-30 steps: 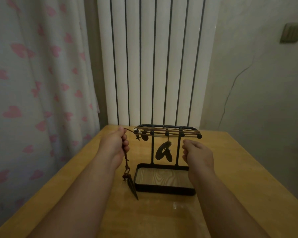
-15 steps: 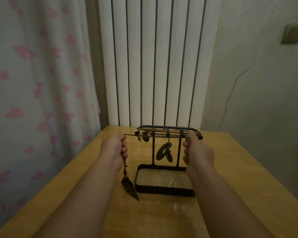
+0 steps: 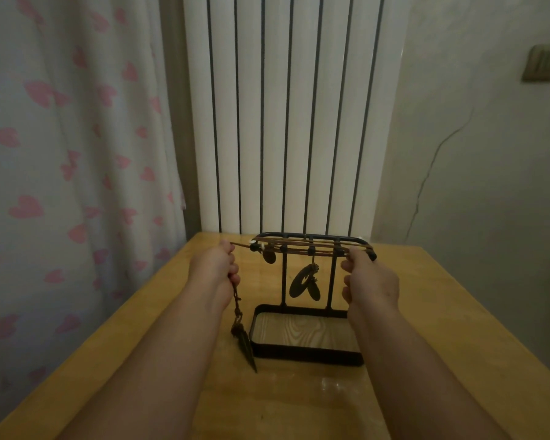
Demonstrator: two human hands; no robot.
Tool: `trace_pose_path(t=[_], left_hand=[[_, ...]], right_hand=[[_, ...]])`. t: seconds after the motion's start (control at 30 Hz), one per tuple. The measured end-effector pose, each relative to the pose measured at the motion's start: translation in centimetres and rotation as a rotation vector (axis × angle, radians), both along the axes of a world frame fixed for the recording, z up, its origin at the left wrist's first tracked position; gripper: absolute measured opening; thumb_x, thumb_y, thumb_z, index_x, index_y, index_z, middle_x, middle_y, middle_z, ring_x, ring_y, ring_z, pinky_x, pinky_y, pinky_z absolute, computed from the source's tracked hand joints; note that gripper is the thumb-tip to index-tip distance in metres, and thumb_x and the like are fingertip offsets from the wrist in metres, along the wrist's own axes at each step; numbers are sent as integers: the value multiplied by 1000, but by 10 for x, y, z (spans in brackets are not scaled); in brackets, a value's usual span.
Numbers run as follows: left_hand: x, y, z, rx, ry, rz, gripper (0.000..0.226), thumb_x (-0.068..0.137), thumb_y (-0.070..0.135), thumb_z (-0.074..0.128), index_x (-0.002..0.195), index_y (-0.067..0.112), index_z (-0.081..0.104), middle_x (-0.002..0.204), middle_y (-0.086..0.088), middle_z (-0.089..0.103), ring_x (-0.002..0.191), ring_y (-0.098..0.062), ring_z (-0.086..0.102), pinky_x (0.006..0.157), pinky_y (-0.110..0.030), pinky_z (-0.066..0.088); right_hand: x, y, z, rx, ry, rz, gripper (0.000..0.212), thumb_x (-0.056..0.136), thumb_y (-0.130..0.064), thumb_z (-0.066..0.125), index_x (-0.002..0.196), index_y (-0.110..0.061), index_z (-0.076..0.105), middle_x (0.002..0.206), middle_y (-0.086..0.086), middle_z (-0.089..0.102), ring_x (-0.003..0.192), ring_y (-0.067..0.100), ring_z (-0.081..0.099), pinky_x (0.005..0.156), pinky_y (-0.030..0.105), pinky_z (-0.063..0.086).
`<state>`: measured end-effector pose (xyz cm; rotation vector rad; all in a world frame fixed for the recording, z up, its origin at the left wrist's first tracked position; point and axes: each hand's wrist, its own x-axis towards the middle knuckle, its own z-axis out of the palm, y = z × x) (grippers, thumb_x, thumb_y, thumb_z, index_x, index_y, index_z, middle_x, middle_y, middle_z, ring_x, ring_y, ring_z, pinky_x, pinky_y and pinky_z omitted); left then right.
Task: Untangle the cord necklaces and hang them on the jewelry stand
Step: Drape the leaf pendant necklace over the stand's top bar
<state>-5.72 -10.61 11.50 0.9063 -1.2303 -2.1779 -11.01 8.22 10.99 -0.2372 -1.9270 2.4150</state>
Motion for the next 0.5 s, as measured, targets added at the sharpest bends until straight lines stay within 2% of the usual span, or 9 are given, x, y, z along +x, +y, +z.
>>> trace_pose_path(t=[0.13, 0.23, 0.37, 0.43, 0.5], left_hand=[[11, 8, 7, 244, 191, -76, 25, 102, 29, 46, 86, 13, 56, 62, 3, 45, 51, -8, 41, 45, -20, 38], [19, 14, 16, 373, 296, -110, 20, 103, 23, 46, 92, 10, 56, 63, 2, 48, 55, -6, 45, 50, -17, 43], [29, 20, 32, 374, 358, -158, 17, 101, 10, 46, 110, -1, 56, 87, -10, 63, 77, -16, 64, 60, -25, 57], [32, 26, 41, 356, 375, -194, 17, 101, 4, 43, 112, -5, 54, 99, -19, 66, 91, -25, 68, 68, -33, 59], [34, 33, 47, 360, 386, -217, 17, 101, 1, 41, 112, -7, 52, 102, -24, 67, 95, -30, 69, 70, -39, 58]], right_hand=[[-3, 1, 0, 20, 3, 5, 18, 92, -32, 62, 77, -22, 62, 86, -2, 68, 78, 15, 58, 77, 37, 51], [-4, 1, 0, 38, 11, 11, 18, 92, -31, 61, 76, -23, 60, 86, -2, 67, 83, 16, 59, 83, 40, 52], [-3, 1, -2, 62, 22, -1, 18, 92, -33, 61, 77, -23, 61, 86, -1, 67, 82, 17, 59, 81, 40, 52], [2, -1, -3, 63, 49, 2, 23, 92, -38, 59, 77, -20, 63, 83, 2, 66, 78, 17, 57, 72, 37, 49], [11, -5, -7, 104, 92, 17, 33, 93, -44, 55, 76, -17, 64, 79, 3, 64, 74, 17, 56, 68, 37, 47]])
